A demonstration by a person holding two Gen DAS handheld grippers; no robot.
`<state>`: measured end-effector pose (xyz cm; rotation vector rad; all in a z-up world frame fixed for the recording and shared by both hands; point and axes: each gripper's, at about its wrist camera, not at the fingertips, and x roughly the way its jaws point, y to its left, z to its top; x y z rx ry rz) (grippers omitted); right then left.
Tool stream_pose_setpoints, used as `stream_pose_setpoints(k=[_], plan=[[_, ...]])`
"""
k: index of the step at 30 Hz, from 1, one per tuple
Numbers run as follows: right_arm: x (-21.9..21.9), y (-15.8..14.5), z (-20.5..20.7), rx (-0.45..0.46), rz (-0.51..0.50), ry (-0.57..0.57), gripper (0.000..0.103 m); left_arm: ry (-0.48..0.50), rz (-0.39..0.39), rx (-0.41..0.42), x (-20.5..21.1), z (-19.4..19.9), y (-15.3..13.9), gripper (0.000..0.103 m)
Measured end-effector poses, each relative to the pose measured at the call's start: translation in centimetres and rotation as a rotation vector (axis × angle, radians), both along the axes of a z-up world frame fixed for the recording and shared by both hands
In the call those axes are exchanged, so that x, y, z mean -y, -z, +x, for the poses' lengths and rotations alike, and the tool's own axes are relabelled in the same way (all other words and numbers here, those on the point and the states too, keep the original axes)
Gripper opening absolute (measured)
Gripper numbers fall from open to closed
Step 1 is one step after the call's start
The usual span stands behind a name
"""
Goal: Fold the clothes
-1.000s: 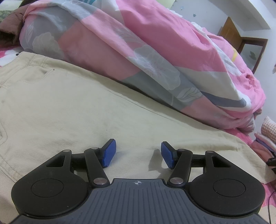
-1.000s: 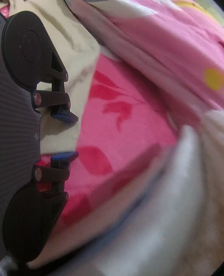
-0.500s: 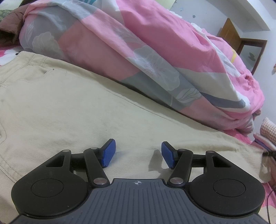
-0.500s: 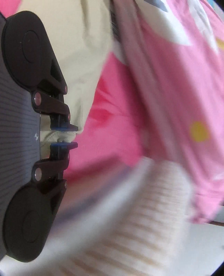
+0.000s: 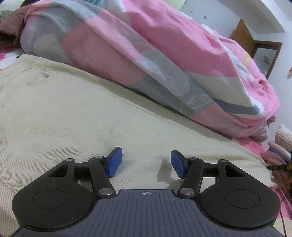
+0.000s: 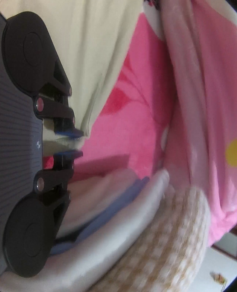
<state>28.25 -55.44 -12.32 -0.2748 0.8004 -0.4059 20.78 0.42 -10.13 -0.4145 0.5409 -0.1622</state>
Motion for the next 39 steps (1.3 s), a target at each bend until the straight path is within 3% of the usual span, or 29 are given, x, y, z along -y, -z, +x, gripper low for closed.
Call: stream_pose_setpoints(k=[1,6,7,8,12,16,17,18,20,23,27,30,32,35,36,39], plan=[[0.4,-0.4,-0.3,0.011,0.016,0.016,0.031,0.0,0.0,0.0,0.0,0.0,0.0,0.059],[1.2,-3.5,-4.6,0.098,0.183,0.073,0.034,0.0,-0.003,0.001,0.0,0.0,0.0,0.059],[1.2,-4.2,-5.7,0.119,0.219,0.084,0.042,0.0,-0.003,0.001,0.0,0.1,0.0,0.059],[1.3,-4.9,-6.7,0.139,0.254,0.095,0.043,0.0,-0.004,0.001,0.0,0.1,0.0,0.059],[5.4,-4.3,-11.5,0.192,0.688,0.295,0.047,0.0,-0.005,0.001,0.0,0.0,0.0,0.059],[7.7,-0.7,-13.4,0.215,0.952,0.407,0.047,0.0,-0.009,0.003,-0.1,0.0,0.0,0.059],[7.7,-0.4,-13.4,0.221,0.98,0.397,0.044,0.0,-0.011,0.003,-0.1,0.0,0.0,0.059],[7.4,-0.5,-13.3,0.228,0.988,0.366,0.04,0.0,-0.012,0.003,-0.1,0.1,0.0,0.059],[6.8,-0.7,-12.9,0.242,1.004,0.304,0.003,-0.001,-0.015,0.004,-0.1,0.1,0.0,0.059],[5.4,-1.8,-13.3,0.246,0.92,0.242,0.002,0.0,-0.016,0.005,-0.2,0.1,0.1,0.059],[5.9,-1.1,-14.7,0.216,0.835,0.28,0.002,0.003,-0.037,0.008,-0.5,0.2,0.1,0.059],[7.1,0.5,-14.6,0.202,0.881,0.325,0.001,0.008,-0.077,0.01,-0.9,0.1,-0.1,0.06],[7.3,-0.3,-15.1,0.227,0.879,0.393,0.011,0.006,-0.115,0.011,-1.4,0.0,-0.4,0.06],[5.2,-3.4,-16.3,0.295,0.69,0.433,0.014,-0.022,-0.166,0.024,-2.2,-0.2,-1.7,0.06],[3.8,-4.6,-16.3,0.312,0.622,0.393,0.014,-0.039,-0.18,0.036,-2.6,-0.3,-2.3,0.06],[-3.5,-6.6,-13.3,0.238,0.543,0.052,0.014,-0.117,-0.19,0.032,-3.7,0.6,-3.0,0.06]])
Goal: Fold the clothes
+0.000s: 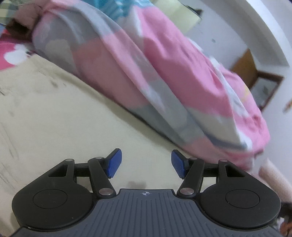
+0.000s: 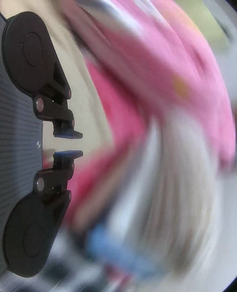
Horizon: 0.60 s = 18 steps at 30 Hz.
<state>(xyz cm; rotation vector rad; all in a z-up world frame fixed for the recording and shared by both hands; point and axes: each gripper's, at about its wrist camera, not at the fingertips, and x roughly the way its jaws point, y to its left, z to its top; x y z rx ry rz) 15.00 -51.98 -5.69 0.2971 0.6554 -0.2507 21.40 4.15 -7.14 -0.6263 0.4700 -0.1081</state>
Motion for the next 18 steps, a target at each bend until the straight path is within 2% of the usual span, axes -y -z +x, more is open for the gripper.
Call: stream_pose_setpoints(k=[3,4,6,7,9,11,14,15,18], plan=[[-8.5,0.7,4.9,-0.014,-0.089,-0.327,0.015,-0.096,0.027,-0.062,-1.4,1.5,0.9,0.06],[-10.6,1.4,6.3,-0.024,-0.103,-0.404,0.016,-0.126,0.039,-0.088,-1.8,2.0,1.4,0.06],[-13.2,3.2,9.0,-0.065,-0.115,-0.514,0.019,-0.14,0.036,-0.086,-2.3,2.2,2.2,0.06],[-13.5,4.3,9.0,-0.1,-0.125,-0.527,0.024,-0.141,0.041,-0.073,-2.3,2.1,2.4,0.061],[-12.7,5.6,7.0,-0.15,-0.111,-0.527,0.024,-0.133,0.082,-0.055,-1.7,1.9,2.6,0.063],[-10.6,5.2,3.3,-0.186,-0.053,-0.508,0.024,-0.122,0.096,-0.048,-1.4,2.0,2.7,0.068],[-9.2,3.5,0.2,-0.318,-0.096,-0.483,0.025,-0.11,0.082,-0.039,-1.6,2.0,2.8,0.073],[-9.8,2.7,0.8,-0.327,-0.108,-0.482,0.026,-0.107,0.079,-0.037,-1.6,2.0,2.8,0.073],[-13.2,0.0,3.4,-0.25,-0.112,-0.505,0.027,-0.102,0.071,-0.034,-1.7,2.1,2.8,0.074]])
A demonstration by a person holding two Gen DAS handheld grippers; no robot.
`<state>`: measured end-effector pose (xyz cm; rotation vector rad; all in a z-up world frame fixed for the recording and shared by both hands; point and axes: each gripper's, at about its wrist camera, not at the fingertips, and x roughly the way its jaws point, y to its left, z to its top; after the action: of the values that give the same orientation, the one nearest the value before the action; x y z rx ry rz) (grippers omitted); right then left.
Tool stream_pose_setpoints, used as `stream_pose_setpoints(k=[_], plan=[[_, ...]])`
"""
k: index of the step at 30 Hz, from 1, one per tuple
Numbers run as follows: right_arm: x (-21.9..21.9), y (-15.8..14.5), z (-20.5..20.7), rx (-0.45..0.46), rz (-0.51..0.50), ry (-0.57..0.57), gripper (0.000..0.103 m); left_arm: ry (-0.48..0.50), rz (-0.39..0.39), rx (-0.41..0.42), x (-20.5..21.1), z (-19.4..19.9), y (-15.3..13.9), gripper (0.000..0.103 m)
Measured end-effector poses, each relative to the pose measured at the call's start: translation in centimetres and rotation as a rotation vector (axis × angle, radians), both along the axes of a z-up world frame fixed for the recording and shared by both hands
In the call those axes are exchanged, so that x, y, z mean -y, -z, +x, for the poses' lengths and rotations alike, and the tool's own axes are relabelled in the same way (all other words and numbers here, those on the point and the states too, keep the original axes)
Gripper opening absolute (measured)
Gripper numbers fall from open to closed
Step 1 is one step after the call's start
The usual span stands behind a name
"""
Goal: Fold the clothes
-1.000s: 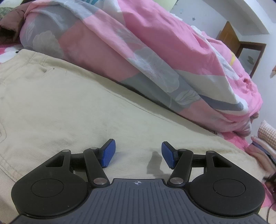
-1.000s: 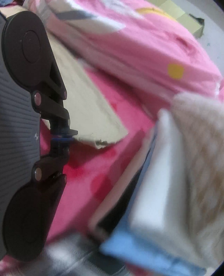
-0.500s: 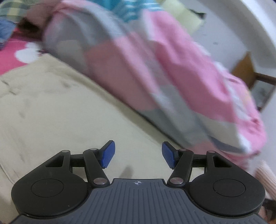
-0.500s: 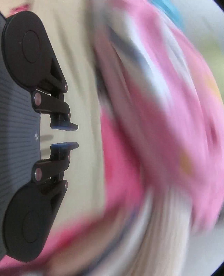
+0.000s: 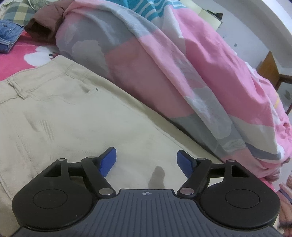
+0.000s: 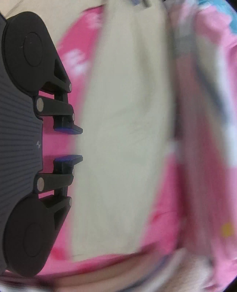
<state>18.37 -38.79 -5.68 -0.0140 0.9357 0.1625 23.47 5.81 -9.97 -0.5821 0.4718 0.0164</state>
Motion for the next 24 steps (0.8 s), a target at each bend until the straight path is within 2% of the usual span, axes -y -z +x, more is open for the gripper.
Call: stream_pose_setpoints(k=[3,5,6,8,12,13,16,19,21,24], plan=[[-5.8,0.7,4.7,0.039,0.032,-0.102,0.028,0.004,-0.008,0.001,-0.2,0.0,0.0,0.074],[-9.4,3.4,6.9,-0.038,0.001,-0.141,0.032,0.008,-0.021,0.008,-0.4,-0.1,0.0,0.075],[-10.1,4.2,6.5,-0.038,-0.019,-0.152,0.032,0.012,-0.028,0.014,-0.5,-0.2,0.1,0.075],[-10.0,4.7,3.7,-0.015,-0.044,-0.17,0.033,0.019,-0.044,0.027,-0.6,-0.3,0.2,0.079],[-7.0,2.5,-1.5,-0.139,0.003,-0.165,0.033,0.031,-0.054,0.045,-0.6,-0.4,0.2,0.081],[-6.8,1.6,-1.3,-0.161,0.001,-0.148,0.033,0.031,-0.054,0.046,-0.6,-0.4,0.2,0.081],[-9.1,-0.1,2.1,-0.077,0.004,-0.142,0.033,0.031,-0.057,0.048,-0.6,-0.4,0.2,0.081],[-12.3,1.3,7.8,-0.008,0.086,-0.156,0.036,0.032,-0.053,0.046,-0.6,-0.4,0.2,0.081],[-13.4,3.8,9.4,-0.079,0.105,-0.15,0.037,0.032,-0.054,0.047,-0.6,-0.4,0.3,0.081],[-12.3,4.0,4.9,-0.077,0.065,-0.196,0.043,0.034,-0.055,0.049,-0.6,-0.4,0.3,0.081]])
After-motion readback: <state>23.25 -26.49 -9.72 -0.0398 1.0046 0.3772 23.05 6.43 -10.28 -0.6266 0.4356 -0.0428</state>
